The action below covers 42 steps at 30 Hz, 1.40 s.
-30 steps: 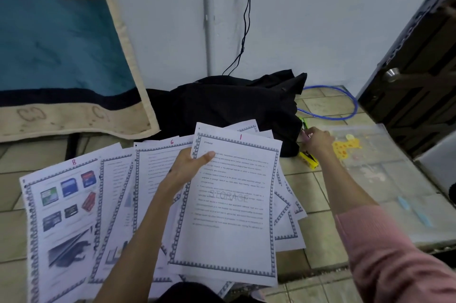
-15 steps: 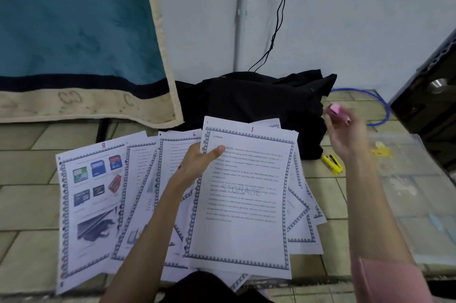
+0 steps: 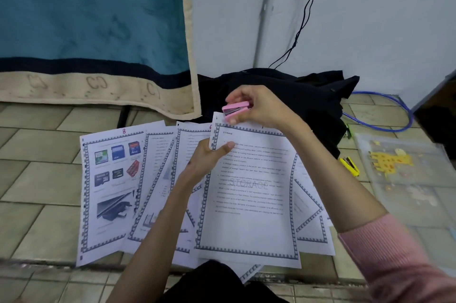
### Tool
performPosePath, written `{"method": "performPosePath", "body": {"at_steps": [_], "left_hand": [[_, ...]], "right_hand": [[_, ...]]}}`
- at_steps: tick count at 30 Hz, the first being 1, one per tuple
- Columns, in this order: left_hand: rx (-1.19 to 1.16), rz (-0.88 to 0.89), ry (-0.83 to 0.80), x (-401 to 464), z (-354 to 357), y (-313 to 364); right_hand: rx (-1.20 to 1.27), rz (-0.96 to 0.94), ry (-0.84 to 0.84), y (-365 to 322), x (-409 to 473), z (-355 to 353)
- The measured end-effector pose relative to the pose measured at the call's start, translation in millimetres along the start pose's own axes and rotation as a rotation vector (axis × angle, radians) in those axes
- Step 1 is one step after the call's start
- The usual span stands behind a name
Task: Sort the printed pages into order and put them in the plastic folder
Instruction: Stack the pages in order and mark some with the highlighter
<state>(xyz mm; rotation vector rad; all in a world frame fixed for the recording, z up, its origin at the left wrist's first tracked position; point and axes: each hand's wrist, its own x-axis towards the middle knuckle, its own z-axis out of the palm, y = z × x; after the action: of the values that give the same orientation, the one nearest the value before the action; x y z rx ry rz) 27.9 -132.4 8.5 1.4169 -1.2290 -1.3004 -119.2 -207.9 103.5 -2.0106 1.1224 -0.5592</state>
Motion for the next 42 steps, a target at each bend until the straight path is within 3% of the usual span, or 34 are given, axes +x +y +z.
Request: {"method": "performPosePath", "body": {"at_steps": [3, 10, 13, 17, 20, 42], "left_hand": [[-0.016, -0.001, 0.009, -0.7, -3.8, -3.6], [-0.04, 0.009, 0.006, -0.5, -7.1, -6.5], [-0.062, 0.009, -0.001, -1.9, -7.8, -5.0], [-0.081, 0.007, -0.007, -3.2, -7.9, -3.0], [-0.076, 0.006, -0.001, -2.0, -9.1, -3.5], [-0.047, 0.015, 0.004, 0.5, -6.2, -4.6]], "right_hand": [[-0.075, -0.013, -0.068, -3.4, 4.7, 1.0], [-0.172, -0.122, 0.019, -2.0, 13.9, 3.5], [-0.126, -0.075, 0.03, 0.7, 17.7, 0.9], [-0.054, 0.038, -0.101, -1.3, 23.0, 2.0], [-0.108, -0.01, -0.205, -2.5, 22.2, 4.2], [-0.243, -0.06, -0.318, -8.7, 30.9, 9.3]]}}
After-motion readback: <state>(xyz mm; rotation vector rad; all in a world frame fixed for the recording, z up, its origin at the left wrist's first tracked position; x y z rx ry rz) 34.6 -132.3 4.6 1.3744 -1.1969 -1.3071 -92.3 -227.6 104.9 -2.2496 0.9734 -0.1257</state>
